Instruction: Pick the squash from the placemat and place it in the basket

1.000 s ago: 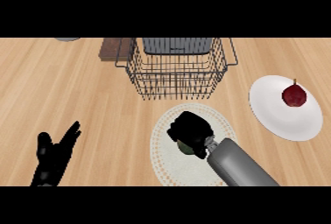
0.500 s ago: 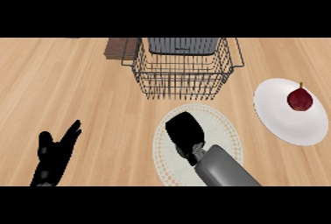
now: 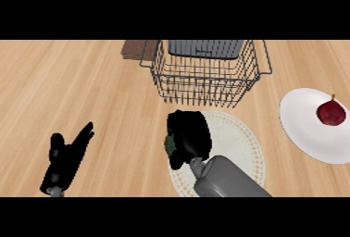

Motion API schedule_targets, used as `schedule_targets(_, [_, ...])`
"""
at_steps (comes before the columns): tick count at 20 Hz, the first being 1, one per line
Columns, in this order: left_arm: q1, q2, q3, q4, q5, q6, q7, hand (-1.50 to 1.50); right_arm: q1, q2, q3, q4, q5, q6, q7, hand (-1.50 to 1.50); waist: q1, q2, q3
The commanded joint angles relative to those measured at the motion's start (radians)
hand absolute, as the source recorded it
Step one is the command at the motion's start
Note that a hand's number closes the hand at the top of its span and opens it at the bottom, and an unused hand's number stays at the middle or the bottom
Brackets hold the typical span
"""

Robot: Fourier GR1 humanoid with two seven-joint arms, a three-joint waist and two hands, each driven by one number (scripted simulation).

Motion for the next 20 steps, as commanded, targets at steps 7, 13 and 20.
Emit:
schedule_targets(7, [-0.016,-0.019,-0.020,0.035,0.002,-0.013,0.042,0.00,-0.278,0.002,0.039,-0.209,-0.069,-0.476,0.403,1.50,0.004,-0.012,-0.012])
schedule_targets(13, [-0.006,-0.018,-0.007,0.054,-0.012,0.002,0.017,0.00,-0.519,0.002,-0.027,-0.132,-0.024,-0.466,0.620,1.50,-0.028,-0.013,-0.015])
schedule_targets(20, [0.011,-0.014,0.002,0.012,-0.003,0.004,0.049,0.00,-0.777,0.002,-0.176,0.022,-0.046,-0.416,0.705,1.50,-0.028,-0.011,-0.014])
